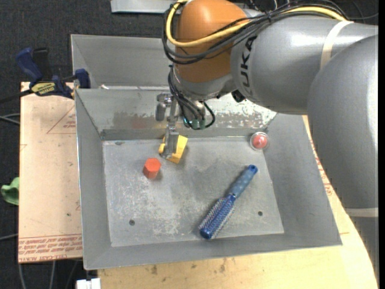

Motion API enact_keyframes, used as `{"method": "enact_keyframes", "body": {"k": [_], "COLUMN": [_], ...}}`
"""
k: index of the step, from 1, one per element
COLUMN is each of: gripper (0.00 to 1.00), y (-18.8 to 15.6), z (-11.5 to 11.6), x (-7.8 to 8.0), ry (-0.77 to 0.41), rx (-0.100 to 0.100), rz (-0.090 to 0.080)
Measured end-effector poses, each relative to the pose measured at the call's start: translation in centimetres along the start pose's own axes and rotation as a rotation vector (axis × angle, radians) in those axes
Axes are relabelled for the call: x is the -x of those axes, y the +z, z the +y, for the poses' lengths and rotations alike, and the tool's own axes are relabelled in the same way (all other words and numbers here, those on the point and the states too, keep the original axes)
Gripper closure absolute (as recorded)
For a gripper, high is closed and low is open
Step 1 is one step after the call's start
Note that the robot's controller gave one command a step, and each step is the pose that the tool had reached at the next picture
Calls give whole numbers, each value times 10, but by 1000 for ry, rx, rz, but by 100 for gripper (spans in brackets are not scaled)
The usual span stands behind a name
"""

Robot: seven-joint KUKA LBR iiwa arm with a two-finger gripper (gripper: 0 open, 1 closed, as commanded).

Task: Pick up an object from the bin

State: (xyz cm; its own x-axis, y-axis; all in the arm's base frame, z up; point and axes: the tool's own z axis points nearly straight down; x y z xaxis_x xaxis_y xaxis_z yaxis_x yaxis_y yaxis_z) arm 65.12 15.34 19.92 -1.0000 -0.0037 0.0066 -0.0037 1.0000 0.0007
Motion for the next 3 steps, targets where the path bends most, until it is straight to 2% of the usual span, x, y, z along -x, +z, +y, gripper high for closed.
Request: {"method": "enact_keyframes", "body": {"k": [1,2,3], "gripper": [0,0,0], "y": [47,130,129], "z": [-68,-27,5], "x": [-22,-3,-41], "ry": [158,-66,-316], "rx": [-2,1,0], "rz": [-4,-8,-8]}}
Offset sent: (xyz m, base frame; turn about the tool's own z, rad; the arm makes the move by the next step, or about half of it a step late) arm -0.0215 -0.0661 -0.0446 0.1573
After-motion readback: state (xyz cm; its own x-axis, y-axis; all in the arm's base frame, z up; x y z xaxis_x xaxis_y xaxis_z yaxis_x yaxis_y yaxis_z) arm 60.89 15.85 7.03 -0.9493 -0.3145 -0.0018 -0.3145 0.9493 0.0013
